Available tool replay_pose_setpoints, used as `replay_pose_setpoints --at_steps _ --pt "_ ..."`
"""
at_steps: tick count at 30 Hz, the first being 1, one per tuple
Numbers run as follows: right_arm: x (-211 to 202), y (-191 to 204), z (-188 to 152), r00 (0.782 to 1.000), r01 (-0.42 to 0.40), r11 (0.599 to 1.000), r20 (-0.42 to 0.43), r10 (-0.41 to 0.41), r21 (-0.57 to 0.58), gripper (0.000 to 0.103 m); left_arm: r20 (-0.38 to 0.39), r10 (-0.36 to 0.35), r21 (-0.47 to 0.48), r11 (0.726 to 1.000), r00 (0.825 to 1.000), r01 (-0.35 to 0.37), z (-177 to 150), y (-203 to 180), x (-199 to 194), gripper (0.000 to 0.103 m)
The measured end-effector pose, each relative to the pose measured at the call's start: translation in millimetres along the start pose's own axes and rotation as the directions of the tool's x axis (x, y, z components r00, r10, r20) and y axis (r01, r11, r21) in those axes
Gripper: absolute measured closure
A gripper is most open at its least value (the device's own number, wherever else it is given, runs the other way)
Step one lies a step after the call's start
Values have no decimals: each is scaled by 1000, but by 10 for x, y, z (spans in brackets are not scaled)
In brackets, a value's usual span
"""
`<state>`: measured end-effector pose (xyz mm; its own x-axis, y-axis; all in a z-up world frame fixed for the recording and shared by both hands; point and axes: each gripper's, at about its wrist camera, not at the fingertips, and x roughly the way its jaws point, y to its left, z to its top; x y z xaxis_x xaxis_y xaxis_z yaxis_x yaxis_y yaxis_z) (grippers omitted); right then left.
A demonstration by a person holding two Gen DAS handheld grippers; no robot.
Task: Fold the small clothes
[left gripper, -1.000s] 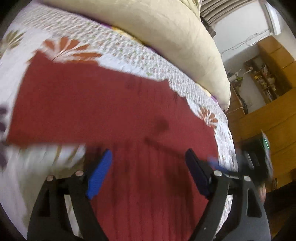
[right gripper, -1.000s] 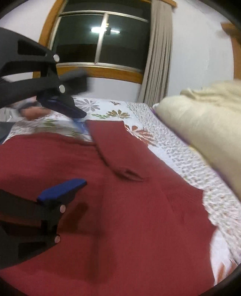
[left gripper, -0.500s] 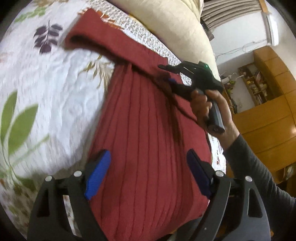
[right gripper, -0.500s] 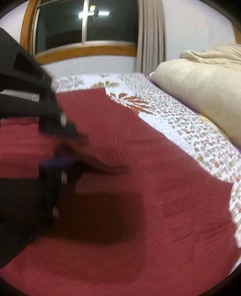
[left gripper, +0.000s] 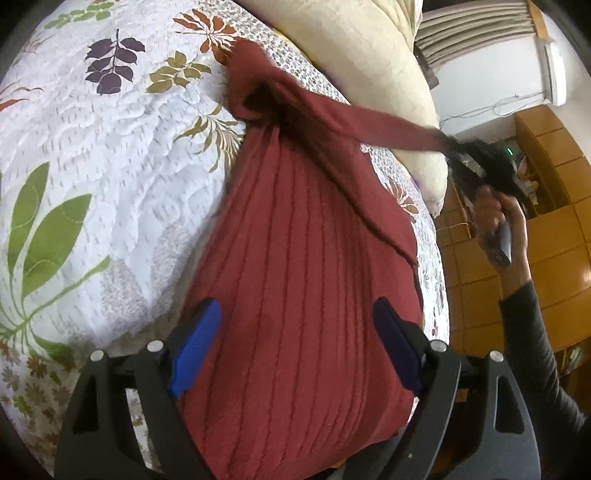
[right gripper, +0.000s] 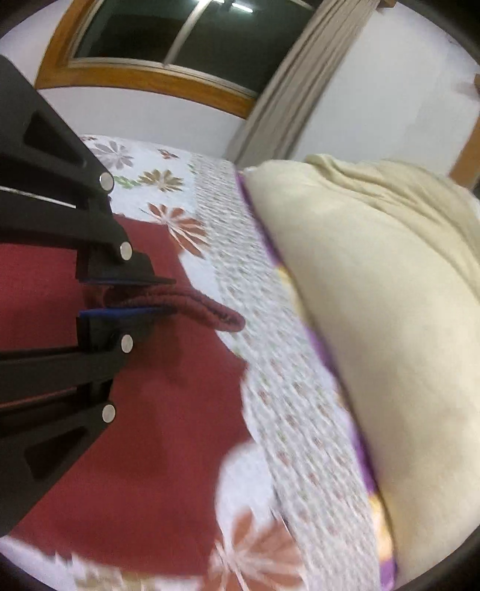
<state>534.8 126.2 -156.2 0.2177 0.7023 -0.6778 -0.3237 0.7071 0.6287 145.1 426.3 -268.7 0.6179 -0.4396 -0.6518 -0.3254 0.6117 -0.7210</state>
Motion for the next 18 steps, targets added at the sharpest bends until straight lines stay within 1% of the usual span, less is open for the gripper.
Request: replay_pose_setpoints --at_steps 3,5,7,9,13,18 --pt "-303 -318 42 998 45 999 33 -45 26 94 16 -8 -1 1000 1000 8 73 -22 -11 20" --pt "-426 -560 33 997 72 996 38 -74 49 94 13 -25 -43 999 1000 26 149 15 17 20" --pt "-548 -892 -36 994 98 991 36 -102 87 94 8 -30 -71 997 1000 30 223 45 55 20" --pt "-587 -1141 -120 992 117 986 26 -121 118 94 13 -30 -79 996 999 31 335 44 80 20" --pt "-534 -1611 -373 991 136 974 -15 -136 183 94 34 -31 -68 997 999 33 608 -56 129 20" --pt "-350 -1950 -599 988 152 960 -73 -139 234 94 42 -24 -24 999 999 25 1006 -296 260 20"
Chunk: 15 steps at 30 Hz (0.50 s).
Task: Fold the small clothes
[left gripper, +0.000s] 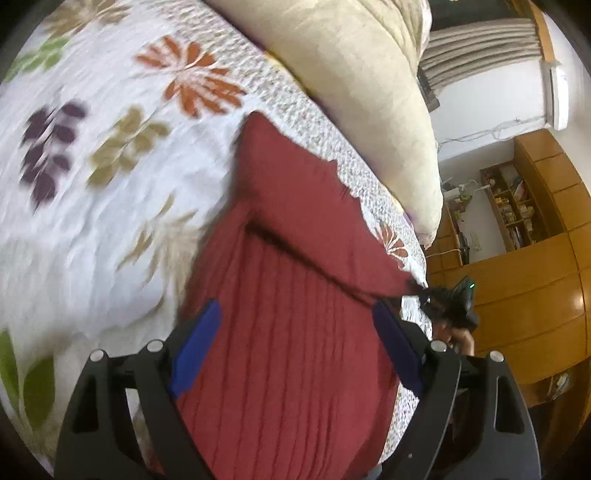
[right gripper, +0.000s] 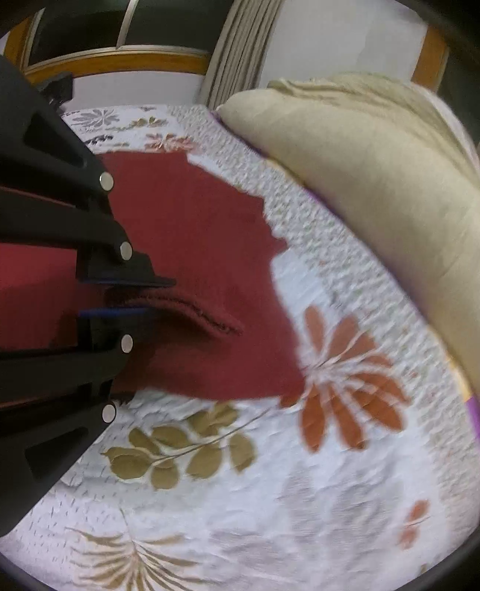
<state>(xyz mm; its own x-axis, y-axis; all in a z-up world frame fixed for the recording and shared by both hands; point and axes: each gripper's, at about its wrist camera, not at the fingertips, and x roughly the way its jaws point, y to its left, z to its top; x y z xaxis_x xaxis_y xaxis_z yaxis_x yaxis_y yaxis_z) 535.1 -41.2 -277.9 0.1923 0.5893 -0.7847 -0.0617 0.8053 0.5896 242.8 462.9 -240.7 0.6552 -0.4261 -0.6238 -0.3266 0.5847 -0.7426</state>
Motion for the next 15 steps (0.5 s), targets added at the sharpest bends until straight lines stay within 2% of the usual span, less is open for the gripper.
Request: replay_pose_setpoints --at_steps 2,3,4,5,8,11,12,14,15 --pt "74 -103 -37 1000 -7 1000 -27 8 29 88 -11 3 20 1000 1000 -3 76 -76 79 19" --pt "89 -162 -44 999 -26 998 -34 28 54 82 -18 8 31 999 1000 -8 98 -111 115 19" --pt "88 -202 -40 998 -56 996 -34 58 74 71 -25 14 42 999 1000 -13 139 -141 161 19" --pt "75 -247 -32 995 -94 991 -31 98 100 68 -32 18 49 999 999 -17 182 -156 202 19" --pt "39 -334 14 989 -139 979 -23 144 149 66 -49 40 53 998 998 -37 305 -167 331 19" --pt "57 -331 58 990 -132 980 -37 139 147 65 -55 62 67 996 997 -58 428 -193 417 19" --pt "69 -310 73 990 -125 983 -45 132 138 67 -58 71 77 995 996 -66 475 -217 453 19" --pt "66 -235 88 995 -82 992 -51 87 94 90 -59 86 97 992 995 -80 588 -280 535 19" --pt "29 -192 100 997 -66 996 -34 68 65 97 -60 89 106 991 994 -82 646 -313 578 19"
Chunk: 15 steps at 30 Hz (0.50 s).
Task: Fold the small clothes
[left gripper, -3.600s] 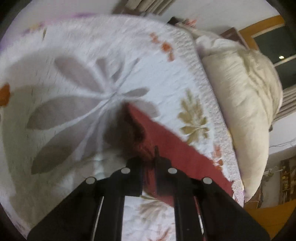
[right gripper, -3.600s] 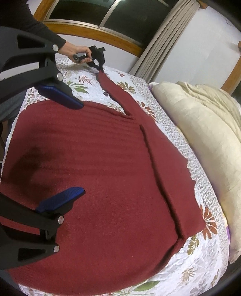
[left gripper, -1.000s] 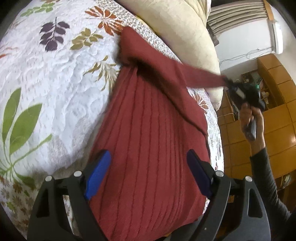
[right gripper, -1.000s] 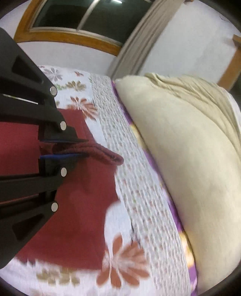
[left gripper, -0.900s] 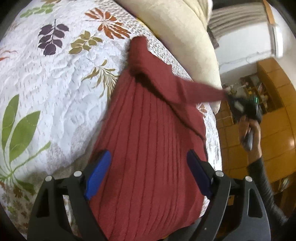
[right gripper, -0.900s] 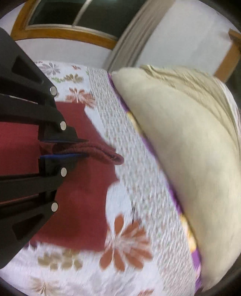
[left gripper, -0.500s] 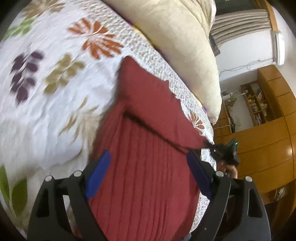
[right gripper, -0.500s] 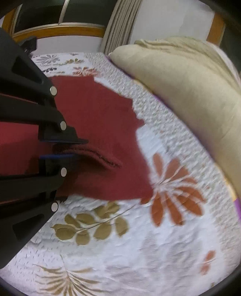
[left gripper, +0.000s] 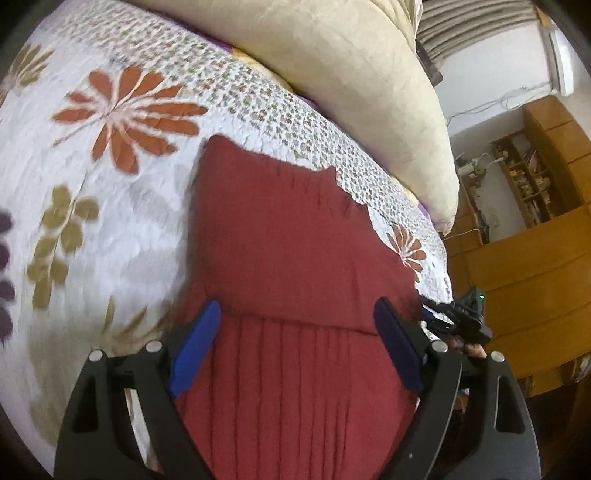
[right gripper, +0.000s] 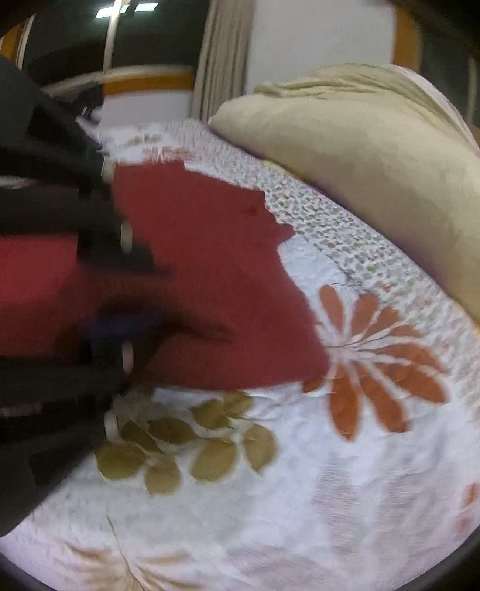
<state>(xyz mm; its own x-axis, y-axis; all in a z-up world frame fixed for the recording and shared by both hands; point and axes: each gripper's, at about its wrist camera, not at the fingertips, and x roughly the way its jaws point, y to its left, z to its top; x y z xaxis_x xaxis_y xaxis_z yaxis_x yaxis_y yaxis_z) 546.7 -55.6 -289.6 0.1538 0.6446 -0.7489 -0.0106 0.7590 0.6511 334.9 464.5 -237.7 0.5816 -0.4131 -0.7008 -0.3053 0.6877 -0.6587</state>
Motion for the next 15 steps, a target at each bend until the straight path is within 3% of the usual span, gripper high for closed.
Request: replay_pose_setpoints --at_steps 4,8,11,12,15 --pt "-171 88 -41 997 25 998 78 -21 -62 97 -6 14 6 1000 1000 -14 175 -41 130 19" --pt "-119 -6 -103 993 91 994 80 -86 -65 97 -26 49 5 999 998 -49 286 -18 315 18" --pt "-40 -62 -117 995 84 994 53 -80 -66 95 -57 64 -9 998 996 -64 343 40 457 18" --pt "-55 -68 -113 997 69 995 47 -66 -70 91 -59 54 -10 998 997 -54 359 38 471 18" --pt "-330 -28 -108 987 49 996 156 -36 -79 86 -49 -32 16 999 998 33 450 -37 468 18"
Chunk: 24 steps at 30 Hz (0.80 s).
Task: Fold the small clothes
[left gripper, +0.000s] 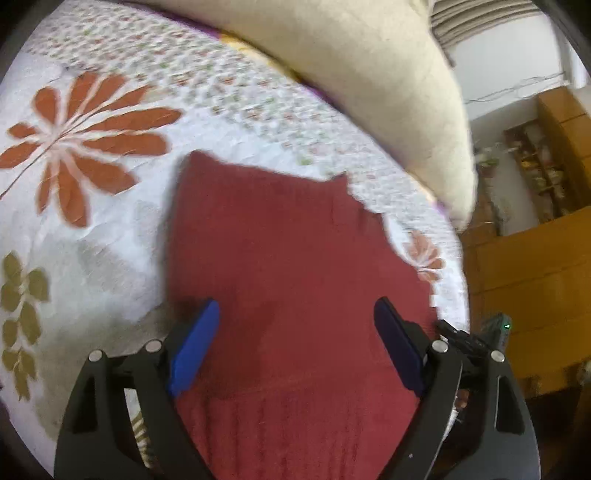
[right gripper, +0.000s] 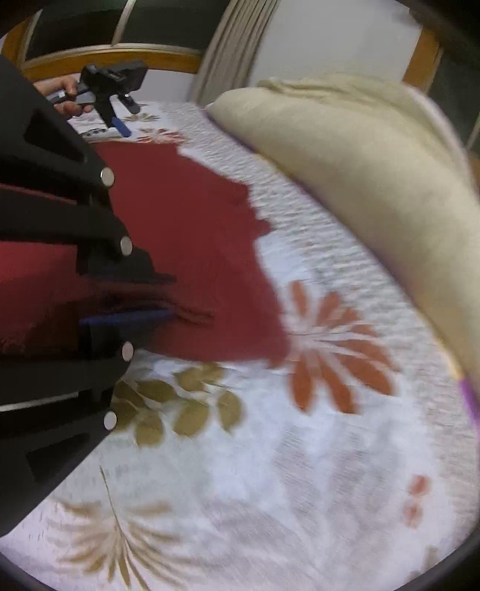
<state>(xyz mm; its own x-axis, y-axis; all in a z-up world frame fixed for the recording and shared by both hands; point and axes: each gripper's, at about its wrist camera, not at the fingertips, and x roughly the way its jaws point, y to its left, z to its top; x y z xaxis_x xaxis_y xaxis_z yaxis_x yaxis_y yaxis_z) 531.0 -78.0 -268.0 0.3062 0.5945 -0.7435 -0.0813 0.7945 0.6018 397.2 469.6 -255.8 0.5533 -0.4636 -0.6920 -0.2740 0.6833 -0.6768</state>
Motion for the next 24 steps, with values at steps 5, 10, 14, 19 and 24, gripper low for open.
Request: replay_pose_setpoints --at_steps 5,10,14,19,24 --pt "145 96 -25 992 -105 994 -70 103 -20 86 -26 28 27 999 999 -27 214 43 278 16" --pt "464 -109 -115 988 -10 1000 -152 11 14 100 -81 137 -1 991 987 -137 207 286 481 22" --pt "254 53 -176 989 -90 995 -122 85 -34 80 -49 -16 29 999 999 17 82 131 183 20" --pt "420 5 -335 981 -45 998 -191 34 -54 92 -151 82 64 995 985 -73 -137 273 387 28" --pt "66 63 -374 984 -93 995 -154 85 -40 60 -95 51 47 998 994 -47 -216 213 37 21"
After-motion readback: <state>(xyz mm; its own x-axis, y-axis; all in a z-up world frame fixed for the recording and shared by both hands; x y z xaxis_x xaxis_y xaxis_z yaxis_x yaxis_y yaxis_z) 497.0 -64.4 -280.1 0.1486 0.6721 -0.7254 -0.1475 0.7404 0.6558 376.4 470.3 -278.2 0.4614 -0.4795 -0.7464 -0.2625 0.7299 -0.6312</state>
